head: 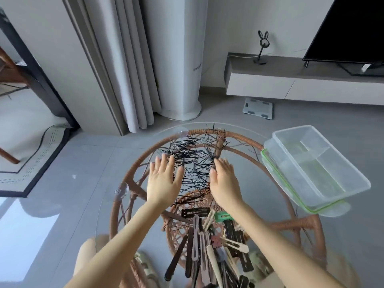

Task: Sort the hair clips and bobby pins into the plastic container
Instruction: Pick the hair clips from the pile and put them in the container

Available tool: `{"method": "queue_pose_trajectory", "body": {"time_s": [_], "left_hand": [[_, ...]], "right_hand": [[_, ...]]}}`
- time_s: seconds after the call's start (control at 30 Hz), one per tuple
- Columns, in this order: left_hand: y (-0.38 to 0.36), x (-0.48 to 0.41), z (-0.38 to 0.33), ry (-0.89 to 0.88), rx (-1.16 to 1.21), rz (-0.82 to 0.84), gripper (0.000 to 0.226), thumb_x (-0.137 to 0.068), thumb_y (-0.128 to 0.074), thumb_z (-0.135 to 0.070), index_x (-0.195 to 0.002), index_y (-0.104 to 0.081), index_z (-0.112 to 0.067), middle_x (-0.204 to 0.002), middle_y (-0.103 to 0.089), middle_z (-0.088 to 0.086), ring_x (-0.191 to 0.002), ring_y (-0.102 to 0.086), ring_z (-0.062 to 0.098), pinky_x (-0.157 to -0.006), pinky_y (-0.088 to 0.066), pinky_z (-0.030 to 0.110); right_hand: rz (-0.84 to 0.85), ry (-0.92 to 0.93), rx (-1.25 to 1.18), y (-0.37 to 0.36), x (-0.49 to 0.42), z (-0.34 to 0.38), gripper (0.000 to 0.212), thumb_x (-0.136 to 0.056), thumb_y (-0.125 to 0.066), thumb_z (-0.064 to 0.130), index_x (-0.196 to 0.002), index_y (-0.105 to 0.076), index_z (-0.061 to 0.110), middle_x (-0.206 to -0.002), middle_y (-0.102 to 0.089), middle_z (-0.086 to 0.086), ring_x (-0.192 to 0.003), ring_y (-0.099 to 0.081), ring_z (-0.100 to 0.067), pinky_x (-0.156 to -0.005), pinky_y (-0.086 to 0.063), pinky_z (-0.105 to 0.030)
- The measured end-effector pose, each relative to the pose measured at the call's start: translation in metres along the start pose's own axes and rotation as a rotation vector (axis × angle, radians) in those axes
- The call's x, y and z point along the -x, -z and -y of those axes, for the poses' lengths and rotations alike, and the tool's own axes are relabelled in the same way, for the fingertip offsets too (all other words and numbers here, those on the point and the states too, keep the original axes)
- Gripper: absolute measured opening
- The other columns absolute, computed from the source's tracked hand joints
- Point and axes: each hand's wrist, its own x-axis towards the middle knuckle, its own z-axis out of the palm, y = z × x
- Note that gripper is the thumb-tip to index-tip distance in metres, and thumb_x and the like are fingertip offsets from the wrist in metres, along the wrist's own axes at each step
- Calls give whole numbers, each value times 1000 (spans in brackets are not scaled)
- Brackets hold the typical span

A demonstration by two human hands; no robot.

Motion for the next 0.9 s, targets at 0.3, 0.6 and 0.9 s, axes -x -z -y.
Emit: {"method": "queue_pose_trajectory", "body": {"time_s": [0.3, 0.6, 0.9], "left_hand": [[30, -57, 21, -61, 102, -151, 53, -95, -25, -51, -142, -36, -27, -155, -23, 0, -145, -17, 24, -119, -8, 45], [11, -122, 19, -52, -216, 45, 62, -95, -9, -53, -149, -12, -22, -159, -3, -2, -147, 7, 22, -118, 10, 43], [3, -90, 7, -406, -83, 176, 62, -93, -9, -47, -148, -14, -19, -157, -10, -3, -145, 5, 8, -117, 10, 27]], "right_hand": [[-199, -60, -81, 51, -71, -32, 42, -99, -34, 26, -135, -42, 6, -140, -48, -11, -126, -47, -23, -101, -36, -28], [-8, -86, 301, 0, -152, -18, 61, -97, -16, 47, -146, -18, 10, -156, -13, -11, -144, -6, -34, -118, 0, -43], [149, 335, 169, 0, -93, -9, 44, -101, -27, 30, -143, -32, 19, -155, -21, 3, -145, -8, -19, -117, -6, -37]]}}
